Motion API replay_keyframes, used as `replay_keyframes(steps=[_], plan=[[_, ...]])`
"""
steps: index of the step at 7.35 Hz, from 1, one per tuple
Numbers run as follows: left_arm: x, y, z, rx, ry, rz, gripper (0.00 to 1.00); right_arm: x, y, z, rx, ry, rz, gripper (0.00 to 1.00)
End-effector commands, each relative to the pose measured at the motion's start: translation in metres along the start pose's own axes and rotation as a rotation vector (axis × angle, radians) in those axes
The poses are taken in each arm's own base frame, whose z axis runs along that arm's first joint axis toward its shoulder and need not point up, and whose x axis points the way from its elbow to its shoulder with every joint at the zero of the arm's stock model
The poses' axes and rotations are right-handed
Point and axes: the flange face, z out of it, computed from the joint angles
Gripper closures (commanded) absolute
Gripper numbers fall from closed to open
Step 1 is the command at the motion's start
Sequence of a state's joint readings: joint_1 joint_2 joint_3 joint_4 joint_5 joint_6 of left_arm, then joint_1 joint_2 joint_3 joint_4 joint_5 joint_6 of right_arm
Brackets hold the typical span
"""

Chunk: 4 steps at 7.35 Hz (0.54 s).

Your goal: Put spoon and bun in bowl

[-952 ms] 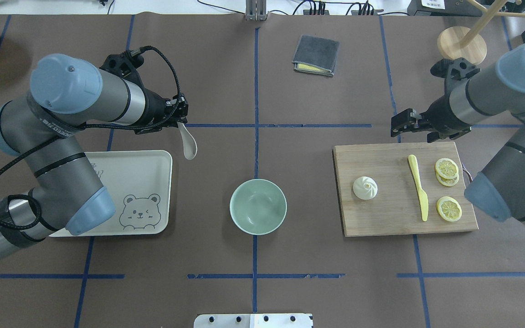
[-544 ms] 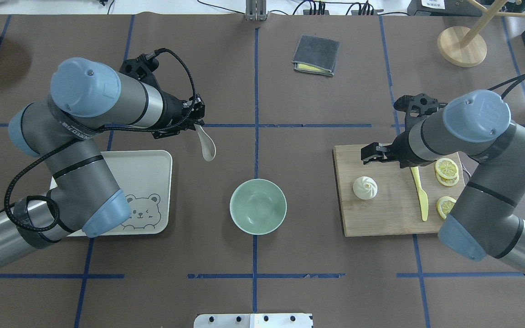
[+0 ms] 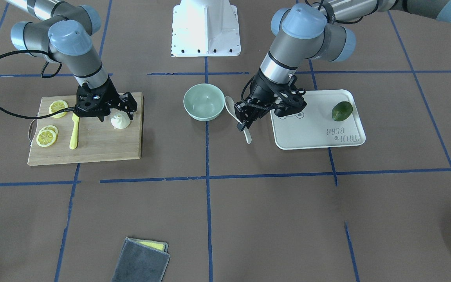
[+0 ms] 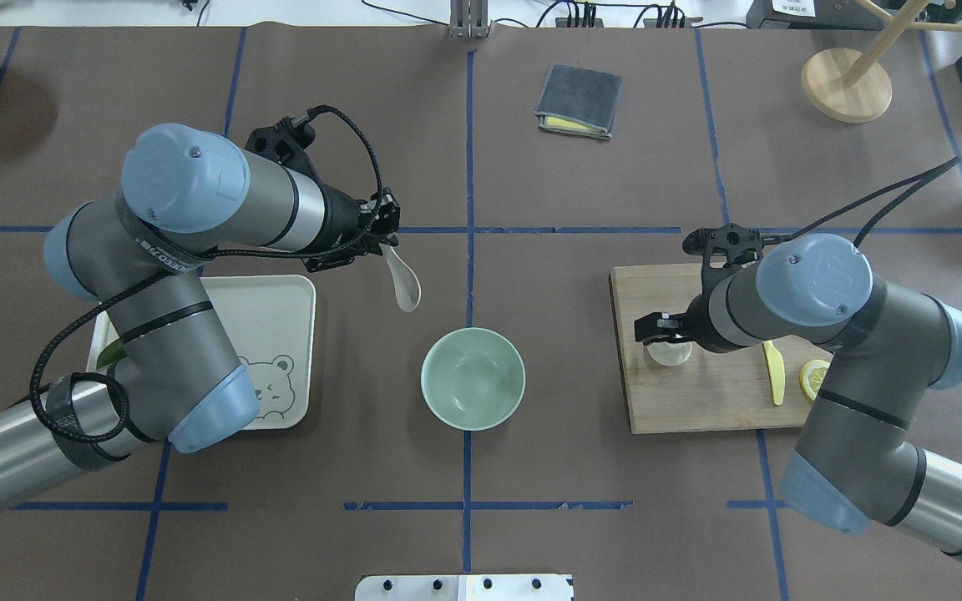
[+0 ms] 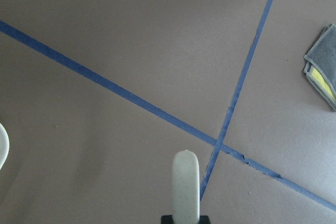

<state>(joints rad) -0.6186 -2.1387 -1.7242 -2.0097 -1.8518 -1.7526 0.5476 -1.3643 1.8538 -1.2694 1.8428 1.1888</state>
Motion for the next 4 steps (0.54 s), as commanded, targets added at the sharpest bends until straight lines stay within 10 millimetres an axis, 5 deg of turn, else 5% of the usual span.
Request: replay_keyframes(steps=[1,2,4], plan=[[0.003,0.016,0.005,-0.023,0.006,-0.020,1.00,-0.005,0.006,0.004,-0.010,-0.002,-0.010,0.26],[0.000,0.020,0.012,-0.027,-0.005,-0.020,1.00,-0.006,0.006,0.000,-0.018,0.006,-0.007,0.42],[-0.004,0.018,0.024,-0.032,0.002,-0.017,1.00,-0.004,-0.004,-0.014,-0.008,0.003,-0.003,0.49]])
